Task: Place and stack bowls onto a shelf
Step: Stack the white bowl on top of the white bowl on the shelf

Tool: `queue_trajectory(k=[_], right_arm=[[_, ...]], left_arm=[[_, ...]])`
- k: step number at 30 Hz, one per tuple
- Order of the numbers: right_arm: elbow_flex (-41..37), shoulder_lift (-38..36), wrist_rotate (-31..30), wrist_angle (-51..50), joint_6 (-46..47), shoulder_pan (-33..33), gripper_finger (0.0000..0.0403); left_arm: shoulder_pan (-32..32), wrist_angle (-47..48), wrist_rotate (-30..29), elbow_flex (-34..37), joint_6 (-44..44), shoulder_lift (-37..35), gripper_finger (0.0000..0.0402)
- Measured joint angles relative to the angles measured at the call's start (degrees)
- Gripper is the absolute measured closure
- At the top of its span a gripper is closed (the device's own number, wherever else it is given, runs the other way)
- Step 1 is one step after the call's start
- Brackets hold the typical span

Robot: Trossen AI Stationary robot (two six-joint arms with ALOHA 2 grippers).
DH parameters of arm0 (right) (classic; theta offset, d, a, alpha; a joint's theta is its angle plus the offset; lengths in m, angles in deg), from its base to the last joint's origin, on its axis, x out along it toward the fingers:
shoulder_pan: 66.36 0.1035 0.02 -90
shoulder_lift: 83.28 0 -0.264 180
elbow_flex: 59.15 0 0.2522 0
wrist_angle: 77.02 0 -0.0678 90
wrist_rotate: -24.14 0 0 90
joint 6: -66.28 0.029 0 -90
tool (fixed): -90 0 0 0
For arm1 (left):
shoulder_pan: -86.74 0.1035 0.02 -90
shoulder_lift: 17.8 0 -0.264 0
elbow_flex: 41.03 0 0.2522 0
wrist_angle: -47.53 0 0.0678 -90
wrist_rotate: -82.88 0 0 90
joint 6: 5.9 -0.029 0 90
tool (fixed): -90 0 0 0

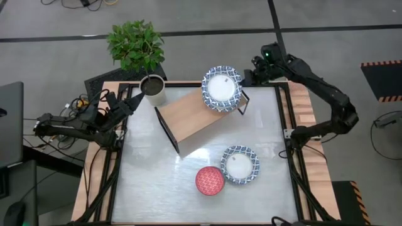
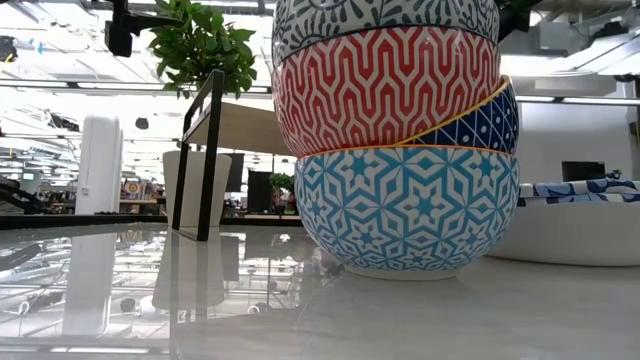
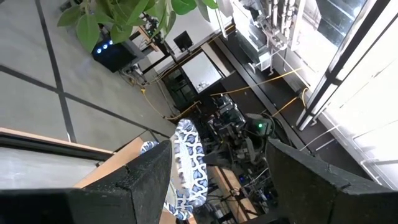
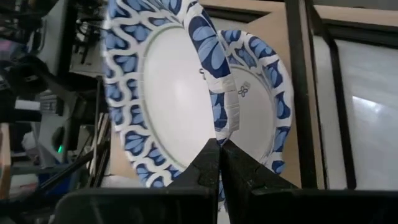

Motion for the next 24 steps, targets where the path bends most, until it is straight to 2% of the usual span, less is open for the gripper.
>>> queue_trajectory(k=[7,10,18,24], right_arm=[[0.02,0.41,1.30,-3.91,-3.82,-0.67,0.0370],[0.02,0.40,1.13,-4.83,-4.97,-0.69,0.0358],[0.02,0.42,1.11,-3.82,-7.09,-0.67,0.0281],[0.02,0.36,1.15,1.36,-5.81,-1.50,0.0224]], left_arm=[[-0.01,0.02,-0.07,0.00,0.00,0.00,0.0155],[-0.02,0.02,-0.13,0.00,0.00,0.00,0.0155],[-0.02,-0.07,-0.48,0.00,-1.14,0.00,0.0155],[-0.02,-0.03,-1.09,0.00,-1.72,0.00,0.0155]])
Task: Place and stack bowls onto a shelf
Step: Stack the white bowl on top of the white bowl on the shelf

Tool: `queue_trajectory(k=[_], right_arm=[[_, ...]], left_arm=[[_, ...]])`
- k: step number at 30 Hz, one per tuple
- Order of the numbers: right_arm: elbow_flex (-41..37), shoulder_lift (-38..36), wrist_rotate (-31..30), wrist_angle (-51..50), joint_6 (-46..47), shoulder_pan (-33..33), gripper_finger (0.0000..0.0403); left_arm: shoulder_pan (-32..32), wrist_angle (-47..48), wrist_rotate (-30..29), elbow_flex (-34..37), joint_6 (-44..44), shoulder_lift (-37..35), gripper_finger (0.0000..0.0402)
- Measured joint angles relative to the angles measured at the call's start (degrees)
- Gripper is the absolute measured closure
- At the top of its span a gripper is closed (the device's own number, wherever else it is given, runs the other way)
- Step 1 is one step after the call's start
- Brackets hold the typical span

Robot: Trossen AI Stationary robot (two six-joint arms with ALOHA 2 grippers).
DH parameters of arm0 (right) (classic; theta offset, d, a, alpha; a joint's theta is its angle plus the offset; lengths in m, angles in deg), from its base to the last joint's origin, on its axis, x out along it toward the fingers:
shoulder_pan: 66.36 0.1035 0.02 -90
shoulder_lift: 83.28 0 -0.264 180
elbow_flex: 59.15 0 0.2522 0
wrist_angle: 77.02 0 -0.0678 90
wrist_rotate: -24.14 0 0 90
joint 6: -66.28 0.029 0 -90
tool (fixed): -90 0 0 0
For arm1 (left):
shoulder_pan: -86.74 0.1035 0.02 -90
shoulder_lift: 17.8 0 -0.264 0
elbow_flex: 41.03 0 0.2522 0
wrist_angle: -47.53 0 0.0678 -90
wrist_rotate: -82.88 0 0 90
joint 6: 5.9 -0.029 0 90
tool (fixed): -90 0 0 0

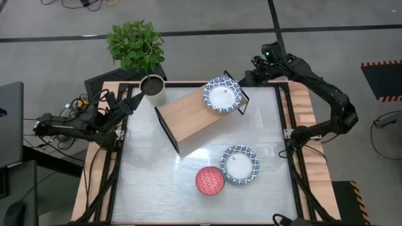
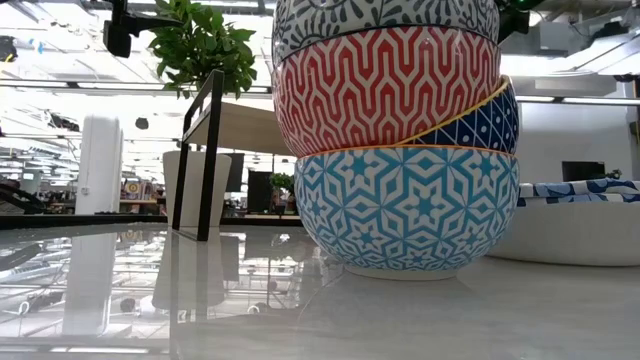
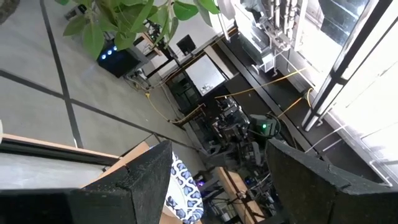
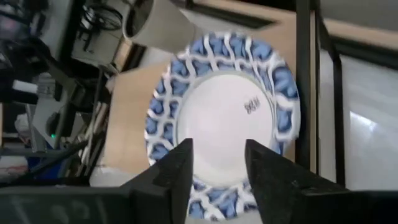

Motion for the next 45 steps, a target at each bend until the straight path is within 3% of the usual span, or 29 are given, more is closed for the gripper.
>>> queue_trajectory(k=[5,11,16,20,32,38,45], right_arm=[[2.46,-1.47,0.05,-1.12,0.03,-0.94,0.0208],[3.72,-5.34,-1.28,-12.38,-0.86,3.83,0.0216],[2.32,-8.54,-15.07,-25.92,-1.70,13.93,0.0225],[-3.17,-11.14,-24.56,-29.54,7.67,24.64,0.0226],[-26.60,-18.34,-28.99,-18.15,39.82,52.93,0.0182],[-34.68,-17.68,-28.98,-12.31,51.19,59.25,0.0159],[-38.34,-17.74,-29.43,-4.45,54.31,61.97,0.0160]], left_arm=[[0.02,0.02,0.15,0.00,0.02,0.00,0.0155],[0.01,0.07,0.33,0.00,0.02,0.01,0.0155],[0.02,0.88,0.45,0.00,0.02,0.00,0.0155],[0.01,2.12,0.44,0.00,0.28,0.02,0.0155],[0.02,3.15,-0.44,0.00,0.59,0.02,0.0155],[0.01,3.10,-0.74,0.00,0.61,0.02,0.0155],[0.02,3.02,-1.42,0.00,1.33,0.00,0.0155]])
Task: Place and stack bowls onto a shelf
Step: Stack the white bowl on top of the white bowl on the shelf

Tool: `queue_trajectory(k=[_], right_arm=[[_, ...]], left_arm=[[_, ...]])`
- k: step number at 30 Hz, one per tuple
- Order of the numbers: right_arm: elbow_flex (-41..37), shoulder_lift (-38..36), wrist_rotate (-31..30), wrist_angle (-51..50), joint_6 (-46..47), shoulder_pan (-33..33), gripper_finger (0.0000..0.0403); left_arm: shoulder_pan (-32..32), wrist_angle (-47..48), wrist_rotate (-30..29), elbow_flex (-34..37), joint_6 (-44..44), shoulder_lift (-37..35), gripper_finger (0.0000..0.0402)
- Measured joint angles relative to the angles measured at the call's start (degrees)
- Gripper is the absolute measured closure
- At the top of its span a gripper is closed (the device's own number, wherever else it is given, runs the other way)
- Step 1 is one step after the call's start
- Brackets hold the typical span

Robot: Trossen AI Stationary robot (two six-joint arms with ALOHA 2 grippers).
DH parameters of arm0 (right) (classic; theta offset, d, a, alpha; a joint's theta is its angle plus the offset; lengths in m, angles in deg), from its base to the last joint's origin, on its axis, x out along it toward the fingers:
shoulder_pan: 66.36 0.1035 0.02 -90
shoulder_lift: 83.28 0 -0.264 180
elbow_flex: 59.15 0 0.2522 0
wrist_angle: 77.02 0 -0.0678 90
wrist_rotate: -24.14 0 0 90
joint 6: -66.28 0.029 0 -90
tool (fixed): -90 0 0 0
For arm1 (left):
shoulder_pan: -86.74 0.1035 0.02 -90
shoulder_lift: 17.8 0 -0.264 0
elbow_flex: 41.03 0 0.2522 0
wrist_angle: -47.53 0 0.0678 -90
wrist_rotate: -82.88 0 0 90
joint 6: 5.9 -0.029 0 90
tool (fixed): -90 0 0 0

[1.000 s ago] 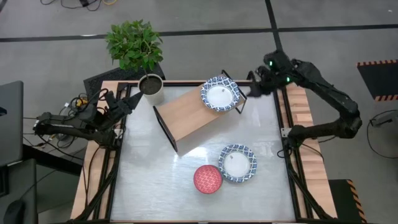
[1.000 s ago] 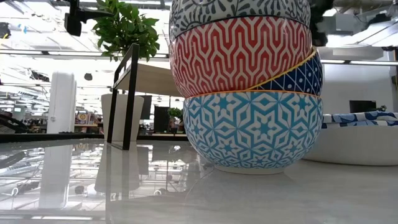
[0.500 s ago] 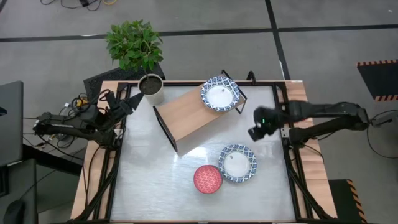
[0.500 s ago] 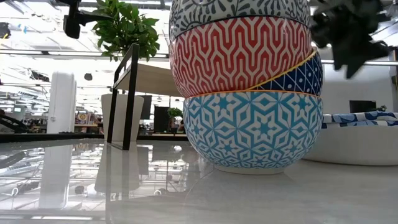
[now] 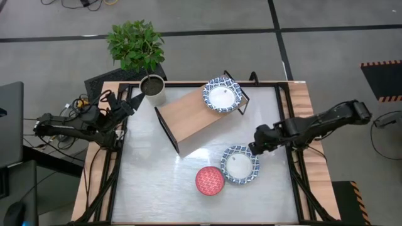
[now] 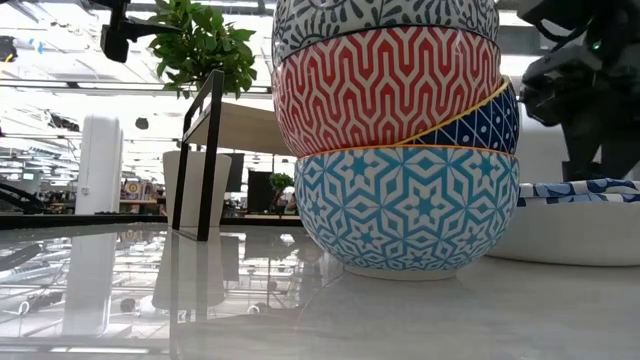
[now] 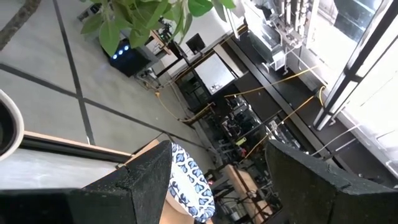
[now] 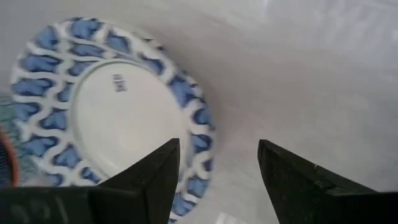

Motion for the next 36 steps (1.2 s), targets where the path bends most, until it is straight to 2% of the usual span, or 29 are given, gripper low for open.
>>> queue_trajectory(k=[6,14,29,36], right_arm=[[-2.55,0.30,0.03,6.82,0.00,0.30,0.0161],[-2.84,2.99,1.07,8.08,-1.09,0.42,0.0165],[-2.78,4.77,2.00,9.60,-1.97,1.37,0.0234],[-2.80,7.05,3.22,10.13,-2.42,1.37,0.0241]], left_arm=[[-0.02,0.04,0.00,0.00,0.98,0.02,0.0155],[-0.01,0.28,0.00,0.00,1.44,0.02,0.0155],[0.00,1.57,0.04,0.00,1.51,0.00,0.0155],[0.00,1.51,-0.02,0.00,1.51,-0.02,0.0155]])
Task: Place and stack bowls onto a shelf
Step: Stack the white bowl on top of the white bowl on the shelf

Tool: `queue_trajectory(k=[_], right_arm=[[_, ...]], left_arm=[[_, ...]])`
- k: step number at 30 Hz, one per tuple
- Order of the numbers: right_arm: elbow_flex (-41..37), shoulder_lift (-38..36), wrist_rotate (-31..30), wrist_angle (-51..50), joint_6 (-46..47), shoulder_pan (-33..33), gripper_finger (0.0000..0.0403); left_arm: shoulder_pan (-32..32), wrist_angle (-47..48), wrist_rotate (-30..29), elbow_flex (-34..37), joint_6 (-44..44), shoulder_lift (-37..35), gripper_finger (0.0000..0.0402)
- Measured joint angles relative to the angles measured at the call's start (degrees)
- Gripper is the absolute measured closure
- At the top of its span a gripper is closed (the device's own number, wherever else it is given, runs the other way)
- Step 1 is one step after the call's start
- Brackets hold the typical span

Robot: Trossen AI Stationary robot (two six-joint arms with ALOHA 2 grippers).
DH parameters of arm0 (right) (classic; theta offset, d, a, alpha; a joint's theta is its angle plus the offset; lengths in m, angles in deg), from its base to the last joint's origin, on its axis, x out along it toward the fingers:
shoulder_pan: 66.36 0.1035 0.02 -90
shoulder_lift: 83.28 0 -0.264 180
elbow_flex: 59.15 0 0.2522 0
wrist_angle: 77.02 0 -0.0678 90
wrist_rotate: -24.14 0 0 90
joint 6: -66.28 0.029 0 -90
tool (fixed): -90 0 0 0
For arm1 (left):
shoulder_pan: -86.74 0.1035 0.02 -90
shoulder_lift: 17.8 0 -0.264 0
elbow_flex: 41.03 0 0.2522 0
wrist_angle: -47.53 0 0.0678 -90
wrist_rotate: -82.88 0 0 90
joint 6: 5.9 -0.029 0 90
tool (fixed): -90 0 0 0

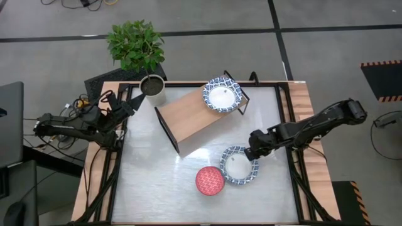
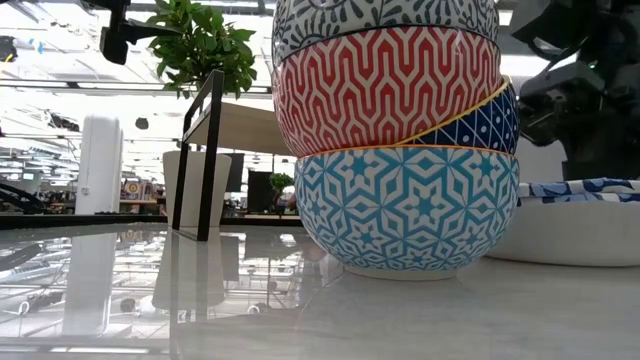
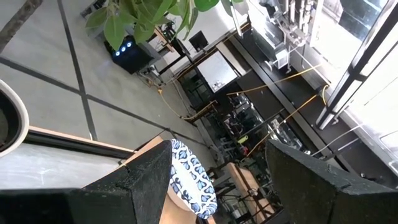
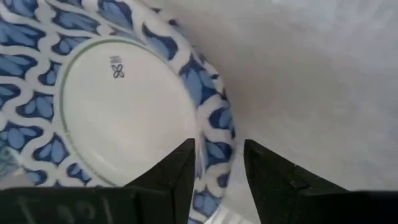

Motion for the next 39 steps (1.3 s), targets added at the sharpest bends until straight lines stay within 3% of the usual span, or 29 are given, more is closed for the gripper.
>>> queue_trajectory(k=[5,20,39], right_arm=[[0.04,0.53,0.78,1.06,-0.14,0.00,0.0248],[0.79,0.12,3.10,-0.33,0.32,0.00,0.0339],[10.14,-2.10,2.05,-11.39,-6.16,-4.02,0.0345]], left_arm=[[-0.02,-0.21,-0.27,0.00,0.01,-0.01,0.0155],[-0.02,-0.17,-1.07,0.00,0.03,-0.02,0.0155],[-0.02,-0.08,-1.31,0.00,-0.02,-0.02,0.0155]])
